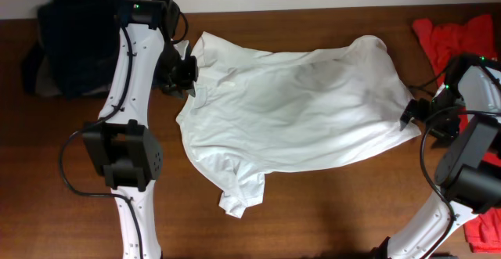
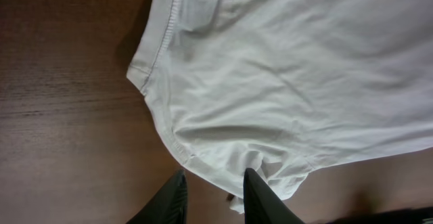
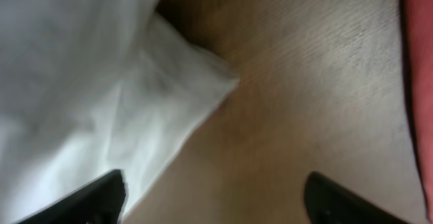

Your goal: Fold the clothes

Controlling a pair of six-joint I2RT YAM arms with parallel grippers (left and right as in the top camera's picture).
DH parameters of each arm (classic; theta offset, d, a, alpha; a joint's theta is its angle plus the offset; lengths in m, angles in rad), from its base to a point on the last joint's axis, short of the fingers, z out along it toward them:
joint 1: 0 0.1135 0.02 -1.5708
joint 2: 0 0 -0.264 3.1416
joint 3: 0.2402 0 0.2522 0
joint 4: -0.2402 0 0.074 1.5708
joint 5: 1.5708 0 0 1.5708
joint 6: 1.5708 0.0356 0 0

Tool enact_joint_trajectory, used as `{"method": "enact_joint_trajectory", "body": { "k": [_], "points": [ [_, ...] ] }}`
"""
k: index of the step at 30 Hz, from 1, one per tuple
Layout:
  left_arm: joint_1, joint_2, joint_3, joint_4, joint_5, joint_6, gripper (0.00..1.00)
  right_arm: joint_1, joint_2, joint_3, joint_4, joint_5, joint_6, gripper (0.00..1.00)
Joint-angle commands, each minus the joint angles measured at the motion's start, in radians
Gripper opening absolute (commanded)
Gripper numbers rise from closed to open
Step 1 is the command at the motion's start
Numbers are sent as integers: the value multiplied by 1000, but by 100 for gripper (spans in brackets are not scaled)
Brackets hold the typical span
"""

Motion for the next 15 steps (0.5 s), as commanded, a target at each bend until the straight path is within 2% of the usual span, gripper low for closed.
{"method": "enact_joint_trajectory", "body": {
  "k": [1, 5, 11, 12, 14, 15],
  "points": [
    [0, 2, -5, -2, 8, 16, 28, -7, -11, -14, 83, 8, -2, 72],
    [0, 2, -5, -2, 8, 16, 28, -7, -8, -21, 130, -10, 2, 62],
    [0, 2, -5, -2, 8, 16, 28, -7, -6, -153, 251, -9, 2, 60],
    [0, 2, -5, -2, 8, 16, 28, -7, -6, -153, 261, -9, 2, 55],
    [0, 2, -5, -2, 8, 16, 28, -7, -6, -153, 270, -9, 2, 28],
    [0, 2, -5, -2, 8, 16, 28, -7, -6, -153, 272, -8, 2, 9]
  ]
}}
